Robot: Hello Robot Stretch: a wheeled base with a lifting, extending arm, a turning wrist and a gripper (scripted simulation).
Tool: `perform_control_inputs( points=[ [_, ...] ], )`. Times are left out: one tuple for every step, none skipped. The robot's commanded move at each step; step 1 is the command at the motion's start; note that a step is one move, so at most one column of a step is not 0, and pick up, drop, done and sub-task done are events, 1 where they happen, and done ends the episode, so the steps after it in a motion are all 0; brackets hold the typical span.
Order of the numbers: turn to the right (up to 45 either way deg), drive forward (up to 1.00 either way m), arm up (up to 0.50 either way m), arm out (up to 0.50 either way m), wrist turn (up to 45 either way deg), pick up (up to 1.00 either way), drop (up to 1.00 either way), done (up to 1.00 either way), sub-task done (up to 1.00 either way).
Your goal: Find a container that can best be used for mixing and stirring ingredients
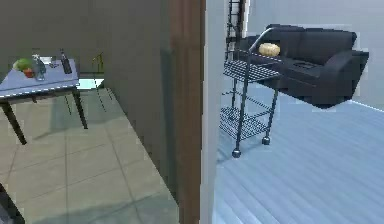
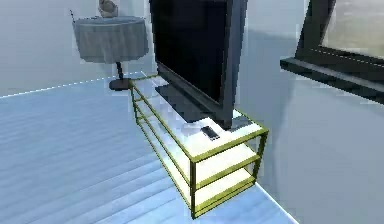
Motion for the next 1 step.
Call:
perform_control_inputs(
  points=[
    [-45.0,0.00,0.00,0.00,0.0,0.00,0.00,0.00,0.00]
  ],
)
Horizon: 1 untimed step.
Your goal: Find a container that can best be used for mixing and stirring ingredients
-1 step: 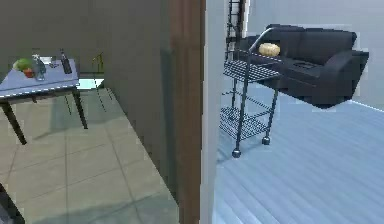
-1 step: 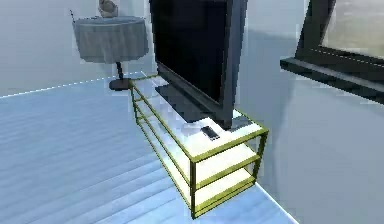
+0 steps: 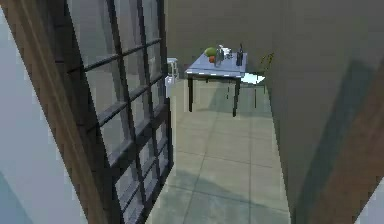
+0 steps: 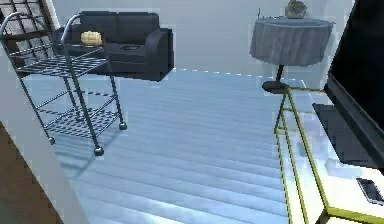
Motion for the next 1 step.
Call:
perform_control_inputs(
  points=[
    [-3.0,0.00,0.00,0.00,0.0,0.00,0.00,0.00,0.00]
  ],
)
